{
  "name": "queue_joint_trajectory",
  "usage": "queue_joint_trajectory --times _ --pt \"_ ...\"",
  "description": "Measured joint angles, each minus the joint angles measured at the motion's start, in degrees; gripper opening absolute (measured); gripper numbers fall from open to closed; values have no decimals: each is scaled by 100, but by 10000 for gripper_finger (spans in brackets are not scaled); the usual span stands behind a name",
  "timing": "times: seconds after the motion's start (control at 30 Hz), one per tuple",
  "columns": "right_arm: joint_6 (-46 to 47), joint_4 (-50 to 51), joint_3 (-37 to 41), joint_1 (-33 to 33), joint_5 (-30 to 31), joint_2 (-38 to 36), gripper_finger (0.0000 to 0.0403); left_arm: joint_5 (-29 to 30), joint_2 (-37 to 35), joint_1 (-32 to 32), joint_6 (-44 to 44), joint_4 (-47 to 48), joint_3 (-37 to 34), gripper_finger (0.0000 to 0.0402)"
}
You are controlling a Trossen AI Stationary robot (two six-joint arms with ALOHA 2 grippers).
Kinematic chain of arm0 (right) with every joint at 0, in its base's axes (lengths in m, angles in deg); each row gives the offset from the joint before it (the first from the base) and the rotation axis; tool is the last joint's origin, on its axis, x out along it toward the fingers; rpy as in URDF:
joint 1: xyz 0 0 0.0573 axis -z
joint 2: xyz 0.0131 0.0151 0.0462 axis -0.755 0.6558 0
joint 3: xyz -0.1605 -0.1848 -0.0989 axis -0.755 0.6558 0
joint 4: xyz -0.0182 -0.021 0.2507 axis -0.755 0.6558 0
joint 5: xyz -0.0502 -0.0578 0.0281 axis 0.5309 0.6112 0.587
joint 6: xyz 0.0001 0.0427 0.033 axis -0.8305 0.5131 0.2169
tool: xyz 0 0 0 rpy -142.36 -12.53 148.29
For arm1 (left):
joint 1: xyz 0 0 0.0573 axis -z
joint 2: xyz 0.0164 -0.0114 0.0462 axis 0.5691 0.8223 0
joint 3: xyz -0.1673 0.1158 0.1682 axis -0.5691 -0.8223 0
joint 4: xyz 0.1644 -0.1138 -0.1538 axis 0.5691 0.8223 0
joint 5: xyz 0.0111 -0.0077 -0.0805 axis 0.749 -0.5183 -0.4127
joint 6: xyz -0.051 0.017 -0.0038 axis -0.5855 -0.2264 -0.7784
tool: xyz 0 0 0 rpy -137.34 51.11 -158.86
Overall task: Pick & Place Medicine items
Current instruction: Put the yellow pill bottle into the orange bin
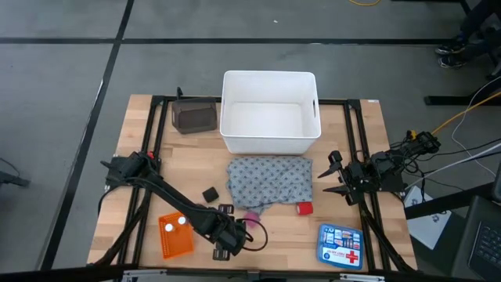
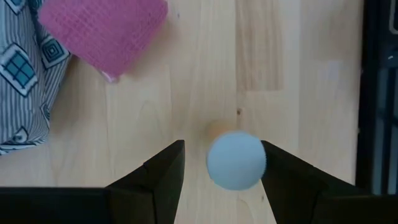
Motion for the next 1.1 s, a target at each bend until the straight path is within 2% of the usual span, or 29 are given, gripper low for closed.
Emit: queue_joint_trajectory --times 0.5,0.87,1.1 --pt "0 0 0 0 0 1 224 -7 -4 -50 17 -1 5 189" --pt "0 2 0 0 0 1 224 -35 -22 -54 278 84 48 125" --pt "0 2 0 0 0 1 224 -35 -72 -11 426 878 720 98"
